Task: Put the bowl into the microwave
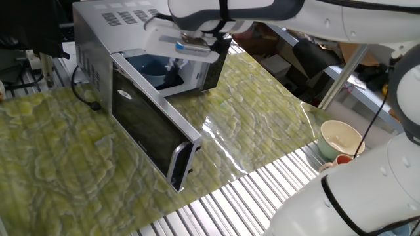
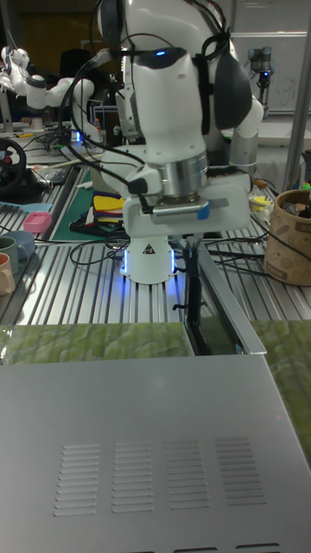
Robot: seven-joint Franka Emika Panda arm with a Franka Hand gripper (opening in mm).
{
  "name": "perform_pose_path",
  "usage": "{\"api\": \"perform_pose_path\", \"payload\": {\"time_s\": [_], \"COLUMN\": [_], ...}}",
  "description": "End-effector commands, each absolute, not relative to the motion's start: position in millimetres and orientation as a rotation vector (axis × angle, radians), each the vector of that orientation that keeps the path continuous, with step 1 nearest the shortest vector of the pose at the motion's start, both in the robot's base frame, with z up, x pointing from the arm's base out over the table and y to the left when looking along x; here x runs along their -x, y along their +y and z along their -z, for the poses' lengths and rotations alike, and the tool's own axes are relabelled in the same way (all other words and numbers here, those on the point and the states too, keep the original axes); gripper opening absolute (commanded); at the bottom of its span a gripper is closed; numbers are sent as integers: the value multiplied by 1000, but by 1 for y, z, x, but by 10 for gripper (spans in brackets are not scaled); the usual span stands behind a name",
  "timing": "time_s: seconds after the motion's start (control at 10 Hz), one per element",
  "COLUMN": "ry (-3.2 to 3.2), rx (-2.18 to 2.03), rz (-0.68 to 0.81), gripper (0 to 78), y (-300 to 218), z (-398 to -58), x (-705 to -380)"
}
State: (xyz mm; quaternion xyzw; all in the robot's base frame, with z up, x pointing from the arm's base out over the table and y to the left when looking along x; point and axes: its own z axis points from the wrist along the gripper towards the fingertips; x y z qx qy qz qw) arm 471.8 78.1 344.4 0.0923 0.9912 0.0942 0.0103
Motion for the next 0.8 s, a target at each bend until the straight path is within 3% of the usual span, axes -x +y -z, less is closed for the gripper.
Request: {"api": "perform_pose_path", "payload": {"time_s": [0.1, 0.8], "ry": [3091, 3103], "rx": [-278, -282], "rz": [-363, -409], "gripper": [11, 11], "y": [91, 128], "z": [-351, -345], "x": [-474, -469]}}
